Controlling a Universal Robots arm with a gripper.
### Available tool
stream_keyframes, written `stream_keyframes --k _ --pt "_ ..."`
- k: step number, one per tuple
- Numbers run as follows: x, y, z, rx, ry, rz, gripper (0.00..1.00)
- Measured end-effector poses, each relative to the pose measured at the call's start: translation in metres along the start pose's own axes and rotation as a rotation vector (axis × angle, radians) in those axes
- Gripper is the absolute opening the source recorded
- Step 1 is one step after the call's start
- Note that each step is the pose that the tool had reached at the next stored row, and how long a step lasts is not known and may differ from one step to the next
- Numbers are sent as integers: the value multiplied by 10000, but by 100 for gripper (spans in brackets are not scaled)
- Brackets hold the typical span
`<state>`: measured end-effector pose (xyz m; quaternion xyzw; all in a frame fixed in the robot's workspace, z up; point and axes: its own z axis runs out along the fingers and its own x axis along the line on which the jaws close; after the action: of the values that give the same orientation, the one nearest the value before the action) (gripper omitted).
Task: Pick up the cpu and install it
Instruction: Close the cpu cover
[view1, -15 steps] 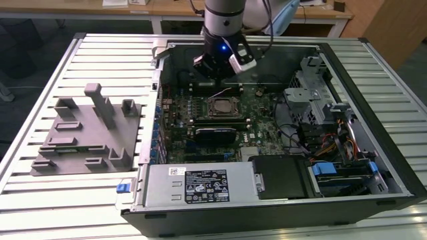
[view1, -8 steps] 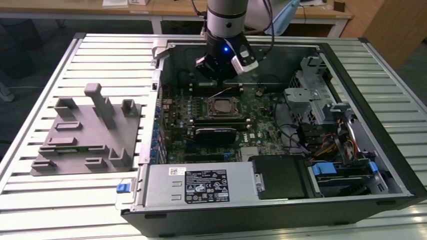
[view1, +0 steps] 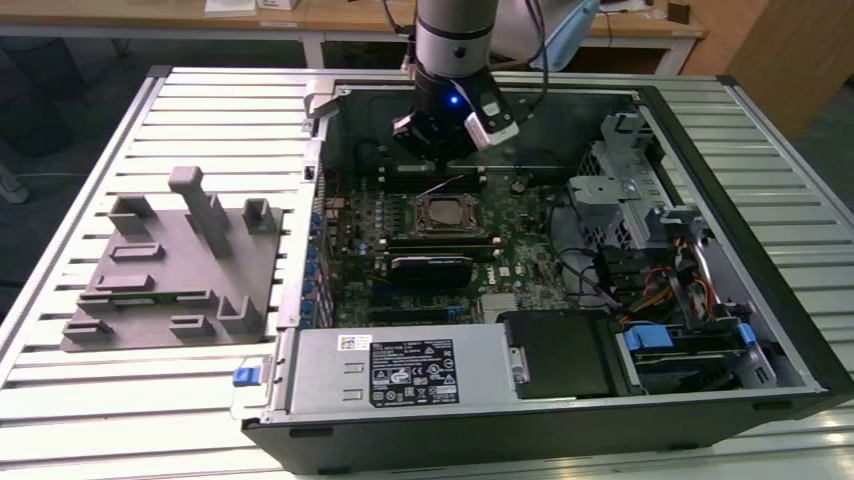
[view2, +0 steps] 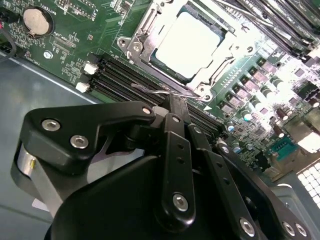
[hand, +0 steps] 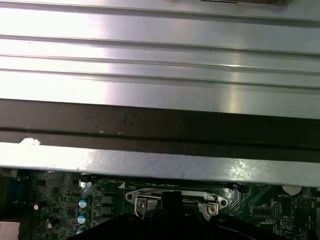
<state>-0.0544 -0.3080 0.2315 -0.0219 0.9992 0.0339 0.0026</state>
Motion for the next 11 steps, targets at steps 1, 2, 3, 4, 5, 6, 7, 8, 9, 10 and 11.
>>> stream_keyframes --k 1,2,3,4,5,6,7,8,9,10,11 --pt "-2 0 6 0 6 -81 11" --pt "-8 -1 12 0 9 -122 11" --pt "-20 1 17 1 11 -136 11" --pt "-35 4 22 1 11 -140 11" --pt "-50 8 28 0 11 -145 11" --pt "-63 13 34 0 11 -148 11" --pt "-74 17 39 2 12 -151 11" --pt "-83 20 46 6 12 -154 11" --pt "-92 24 53 12 12 -158 11" --pt "-97 28 60 19 13 -162 11" --pt "-103 30 66 23 12 -165 11"
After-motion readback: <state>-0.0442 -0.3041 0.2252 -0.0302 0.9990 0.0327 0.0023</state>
